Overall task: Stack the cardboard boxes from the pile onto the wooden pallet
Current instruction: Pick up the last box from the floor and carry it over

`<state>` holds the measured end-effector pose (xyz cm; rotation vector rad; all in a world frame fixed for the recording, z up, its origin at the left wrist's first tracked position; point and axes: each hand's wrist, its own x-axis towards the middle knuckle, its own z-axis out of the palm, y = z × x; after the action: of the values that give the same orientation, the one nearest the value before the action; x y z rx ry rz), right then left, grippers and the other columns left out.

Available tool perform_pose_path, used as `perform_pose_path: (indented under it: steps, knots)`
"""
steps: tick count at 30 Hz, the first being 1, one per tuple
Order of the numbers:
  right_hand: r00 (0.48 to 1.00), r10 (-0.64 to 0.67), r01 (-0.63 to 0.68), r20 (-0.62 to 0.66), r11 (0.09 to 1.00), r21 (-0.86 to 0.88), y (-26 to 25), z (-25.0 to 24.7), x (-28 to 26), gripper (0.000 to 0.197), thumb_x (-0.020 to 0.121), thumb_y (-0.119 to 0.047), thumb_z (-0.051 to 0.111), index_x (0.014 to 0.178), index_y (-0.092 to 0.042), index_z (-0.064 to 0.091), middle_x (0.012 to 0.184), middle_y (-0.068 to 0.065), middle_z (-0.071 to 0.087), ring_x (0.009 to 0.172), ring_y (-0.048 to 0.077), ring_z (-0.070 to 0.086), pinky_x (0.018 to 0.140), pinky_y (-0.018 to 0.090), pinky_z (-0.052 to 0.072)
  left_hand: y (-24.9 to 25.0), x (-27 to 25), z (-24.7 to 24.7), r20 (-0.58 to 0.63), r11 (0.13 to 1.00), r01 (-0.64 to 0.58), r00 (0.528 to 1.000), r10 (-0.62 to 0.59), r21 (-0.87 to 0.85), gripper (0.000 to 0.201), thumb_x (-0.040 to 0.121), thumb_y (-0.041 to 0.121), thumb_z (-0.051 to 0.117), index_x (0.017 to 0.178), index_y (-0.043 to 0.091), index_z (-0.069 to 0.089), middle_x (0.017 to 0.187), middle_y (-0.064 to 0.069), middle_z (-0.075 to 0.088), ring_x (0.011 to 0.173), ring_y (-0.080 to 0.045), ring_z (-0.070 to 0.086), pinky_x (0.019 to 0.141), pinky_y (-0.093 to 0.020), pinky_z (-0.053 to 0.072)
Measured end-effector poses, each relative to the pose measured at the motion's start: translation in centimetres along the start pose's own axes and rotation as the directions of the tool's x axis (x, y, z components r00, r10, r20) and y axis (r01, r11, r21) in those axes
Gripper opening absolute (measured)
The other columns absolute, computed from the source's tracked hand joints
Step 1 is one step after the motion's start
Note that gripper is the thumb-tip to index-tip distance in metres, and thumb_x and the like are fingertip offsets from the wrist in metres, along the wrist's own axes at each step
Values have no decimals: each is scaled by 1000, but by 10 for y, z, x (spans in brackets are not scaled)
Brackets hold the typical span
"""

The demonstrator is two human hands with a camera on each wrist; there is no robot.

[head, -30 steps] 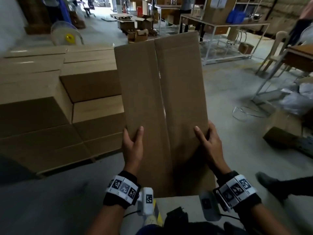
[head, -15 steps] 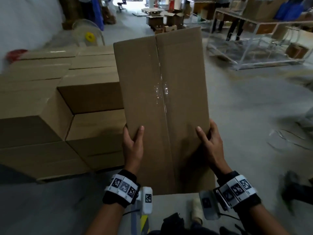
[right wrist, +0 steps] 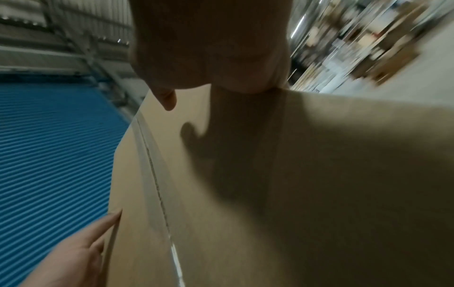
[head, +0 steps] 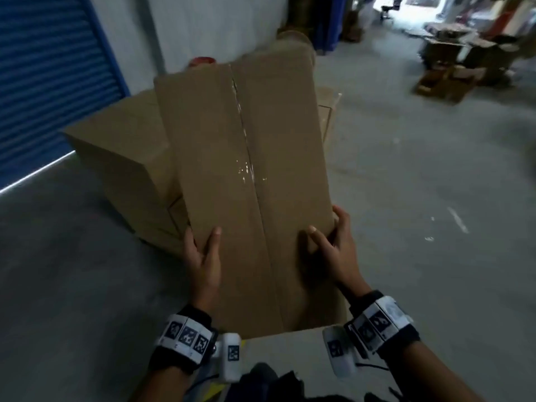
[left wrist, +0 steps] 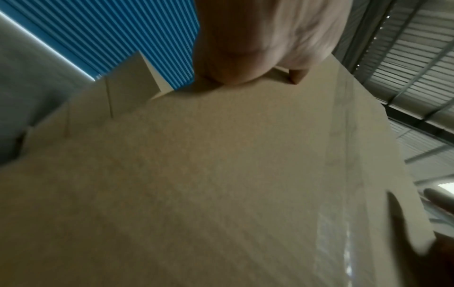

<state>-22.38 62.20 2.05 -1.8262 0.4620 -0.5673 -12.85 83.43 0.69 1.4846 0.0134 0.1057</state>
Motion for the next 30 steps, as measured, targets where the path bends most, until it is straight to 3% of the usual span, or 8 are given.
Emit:
perform_pose_path:
  steps: [4,7,11,13,18,23,27,30]
  knots:
    - [984,-22,23,177,1000,-8,9,26,63,78,73,-67,61,138,-35,34,132,-3,57,115,15,59,97,41,52,-10,26,10,-161,1000,17,987,-16,3,43,101,19,60,141,24,45,130,17,54,103,18,57,78,-5,48]
    - [956,-26,40,292,998,-43,20,48,117,80,72,-66,61,139,-34,33,125,-11,57,112,14,59,96,45,52,-22,54,26,-251,997,80,965,-76,5,65,101,19,59,157,11,27,154,-3,40,123,-2,45,72,7,38]
    - [910,17,34,414,993,-117,28,74,186,79,74,-58,61,141,-28,33,108,-21,54,99,10,59,88,40,51,-35,88,50,-293,979,199,935,-200,-36,74,103,27,55,161,19,11,165,-4,21,134,-7,31,95,-14,31]
    - [884,75,-5,462,989,-151,33,83,215,71,81,-49,66,141,-29,33,108,-18,55,102,17,60,89,41,51,-37,102,61,-304,962,266,913,-272,-63,75,102,28,55,161,21,10,166,-3,18,146,-18,28,97,-21,28]
    - [812,218,-62,542,955,-291,52,105,277,65,90,-41,67,143,-24,33,122,2,59,102,22,59,90,41,51,-67,135,81,-351,923,383,858,-374,-49,78,100,22,59,161,19,9,167,-8,17,149,-25,28,98,-19,32]
    - [741,311,-30,595,901,-433,74,126,333,62,92,-44,63,143,-20,37,127,4,58,107,24,60,95,46,53,-83,159,111,-339,880,466,817,-467,-90,74,104,22,52,161,17,4,167,-8,16,150,-29,26,113,-36,32]
    - [717,319,46,620,865,-499,89,139,371,61,94,-42,62,144,-18,37,112,3,59,91,18,62,86,41,56,-95,175,136,-355,857,500,784,-510,-127,75,105,18,51,161,20,2,167,-7,16,150,-29,26,114,-37,31]
    - [692,282,111,665,868,-484,99,144,399,67,93,-41,64,148,-19,33,117,6,61,96,21,64,88,41,56,-101,186,151,-370,855,512,781,-503,-83,75,105,18,52,161,21,2,168,-6,10,152,-27,20,117,-39,26]
